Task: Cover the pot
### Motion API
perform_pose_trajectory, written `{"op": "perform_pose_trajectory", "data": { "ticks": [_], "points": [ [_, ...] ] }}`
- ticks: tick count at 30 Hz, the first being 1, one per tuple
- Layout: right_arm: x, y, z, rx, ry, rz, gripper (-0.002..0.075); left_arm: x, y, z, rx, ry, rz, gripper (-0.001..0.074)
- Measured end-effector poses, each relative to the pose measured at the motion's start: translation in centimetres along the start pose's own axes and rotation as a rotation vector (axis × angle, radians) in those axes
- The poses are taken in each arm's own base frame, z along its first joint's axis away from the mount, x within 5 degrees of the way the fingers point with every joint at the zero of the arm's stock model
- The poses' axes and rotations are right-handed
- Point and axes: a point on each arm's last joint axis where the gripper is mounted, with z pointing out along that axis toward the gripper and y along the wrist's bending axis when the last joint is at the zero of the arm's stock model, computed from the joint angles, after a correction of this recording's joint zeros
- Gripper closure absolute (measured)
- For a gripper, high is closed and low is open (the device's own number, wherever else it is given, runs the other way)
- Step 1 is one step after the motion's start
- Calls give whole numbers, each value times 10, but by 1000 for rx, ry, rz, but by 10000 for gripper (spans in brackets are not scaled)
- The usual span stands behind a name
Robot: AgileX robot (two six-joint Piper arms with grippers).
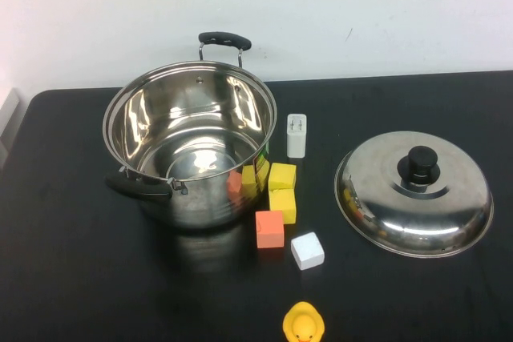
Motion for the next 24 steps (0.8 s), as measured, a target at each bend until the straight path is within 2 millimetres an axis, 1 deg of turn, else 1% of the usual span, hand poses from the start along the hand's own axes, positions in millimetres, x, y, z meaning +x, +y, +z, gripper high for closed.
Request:
{"op": "perform_pose_trajectory", "data": {
  "ticks": [2, 4, 8, 11, 14, 17, 21, 23, 24],
  "points": [
    [-1, 4, -1, -19, 3, -101, 726, 0, 0, 0, 0, 0, 0, 736],
    [-8, 14, -4, -49, -11, -220, 726, 0, 0, 0, 0, 0, 0, 736],
    [-34, 44, -12, -83, -63, -506, 726, 0, 0, 0, 0, 0, 0, 736],
    [-54, 63, -8, -74, -55, -674, 726, 0, 0, 0, 0, 0, 2, 736],
    [-69, 74, 4, -58, -12, -736, 726, 0, 0, 0, 0, 0, 5, 736],
    [-80, 78, 18, -29, 43, -753, 726, 0, 0, 0, 0, 0, 5, 736],
    [-92, 74, 36, 73, 80, -697, 726, 0, 0, 0, 0, 0, 5, 736],
    [-98, 70, 46, 131, 37, -621, 726, 0, 0, 0, 0, 0, 3, 736],
    [-99, 70, 51, 141, 23, -635, 726, 0, 0, 0, 0, 0, 3, 736]
  ]
}}
